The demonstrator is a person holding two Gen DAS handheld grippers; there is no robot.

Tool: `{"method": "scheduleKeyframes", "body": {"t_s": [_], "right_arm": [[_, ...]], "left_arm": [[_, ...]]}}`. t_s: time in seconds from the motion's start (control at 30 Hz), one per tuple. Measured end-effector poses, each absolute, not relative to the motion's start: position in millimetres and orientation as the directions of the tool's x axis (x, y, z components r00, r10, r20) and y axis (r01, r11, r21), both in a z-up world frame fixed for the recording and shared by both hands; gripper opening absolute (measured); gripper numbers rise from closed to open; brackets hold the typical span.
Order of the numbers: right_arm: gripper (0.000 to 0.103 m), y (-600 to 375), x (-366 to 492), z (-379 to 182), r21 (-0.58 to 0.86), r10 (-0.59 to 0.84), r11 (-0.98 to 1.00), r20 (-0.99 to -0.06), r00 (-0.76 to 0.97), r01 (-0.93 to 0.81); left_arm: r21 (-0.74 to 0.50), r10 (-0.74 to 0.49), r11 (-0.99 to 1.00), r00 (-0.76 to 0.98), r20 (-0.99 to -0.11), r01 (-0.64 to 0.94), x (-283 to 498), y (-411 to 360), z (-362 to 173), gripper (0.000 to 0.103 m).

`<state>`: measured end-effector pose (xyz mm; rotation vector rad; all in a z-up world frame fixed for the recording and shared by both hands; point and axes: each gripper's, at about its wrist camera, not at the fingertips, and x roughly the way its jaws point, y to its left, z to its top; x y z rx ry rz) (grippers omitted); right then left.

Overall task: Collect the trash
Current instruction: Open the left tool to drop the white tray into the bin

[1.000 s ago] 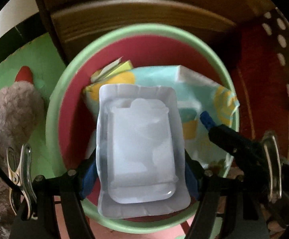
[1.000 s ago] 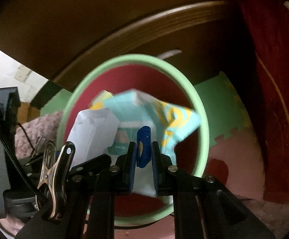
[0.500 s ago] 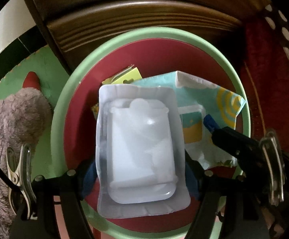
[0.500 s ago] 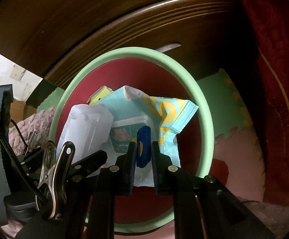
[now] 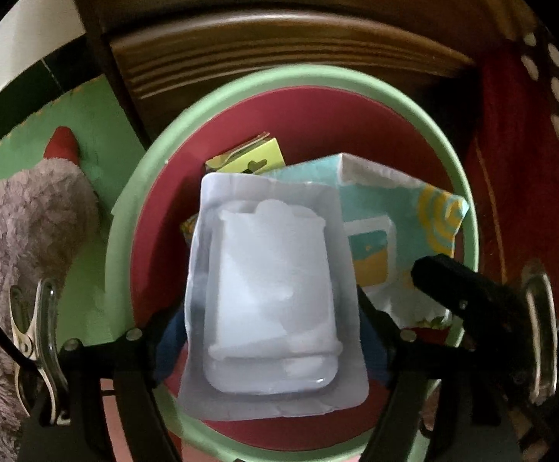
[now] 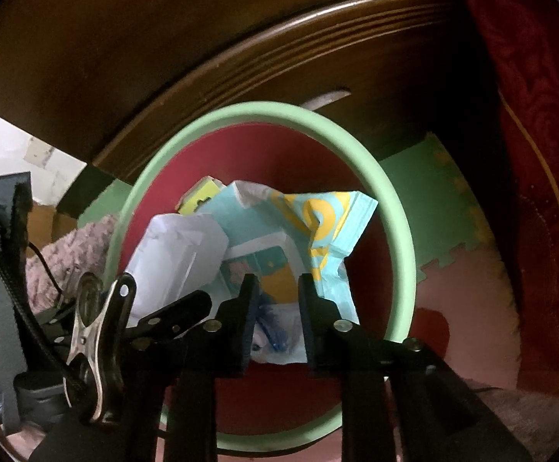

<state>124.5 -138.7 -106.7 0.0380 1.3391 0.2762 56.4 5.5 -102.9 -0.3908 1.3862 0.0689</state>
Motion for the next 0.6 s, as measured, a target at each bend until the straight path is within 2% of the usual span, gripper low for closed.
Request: {"method": "scheduleKeyframes", "body": {"t_s": [0.2, 0.6], "right_arm": [[0.026, -140.6, 124.5, -95.9, 0.193, 0.233, 0.965, -0.943, 0.238, -0.180], [0.026, -137.1, 110.8, -72.6, 0.221, 0.276, 0.950, -0.924, 0.265, -0.219]], "left_arm": [[-0.273, -0.218, 0.915, 0.206, -0.954, -0.296, 55.5, 14.1, -99.9, 0.086], [-0.280, -0.211, 0.923, 0.260, -0.942, -0.265, 45.4, 14.5, -79.8, 0.093]]}}
